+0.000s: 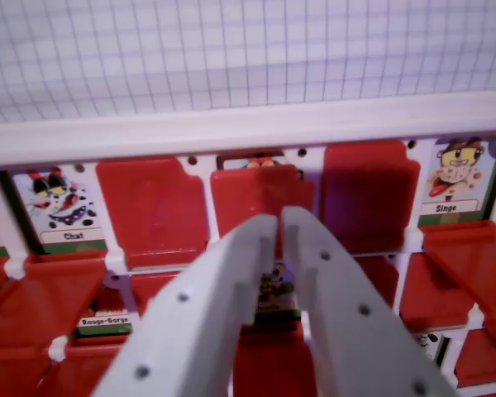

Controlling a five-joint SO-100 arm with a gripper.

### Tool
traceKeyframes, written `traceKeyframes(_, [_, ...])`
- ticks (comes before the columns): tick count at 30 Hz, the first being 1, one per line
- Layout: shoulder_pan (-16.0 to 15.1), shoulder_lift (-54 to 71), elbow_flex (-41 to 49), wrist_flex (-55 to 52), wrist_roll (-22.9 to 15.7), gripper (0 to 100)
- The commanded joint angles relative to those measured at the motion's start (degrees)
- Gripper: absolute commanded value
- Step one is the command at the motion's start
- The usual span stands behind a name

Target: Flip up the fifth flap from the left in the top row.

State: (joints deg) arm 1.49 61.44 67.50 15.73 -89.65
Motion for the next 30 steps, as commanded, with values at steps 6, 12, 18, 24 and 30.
traceKeyframes(6, [-0.88,-1.41,-14.15,0.62,-0.44,0])
traceKeyframes(12, [-0.7,-6.33,-18.02,0.7,-1.23,0])
traceKeyframes(18, [-0.79,-8.35,-17.4,0.09,-2.02,0])
traceKeyframes(24, [-0.88,-9.49,-17.05,-0.79,-2.99,0])
traceKeyframes(30, [-0.88,-8.7,-17.23,-0.79,-2.55,0])
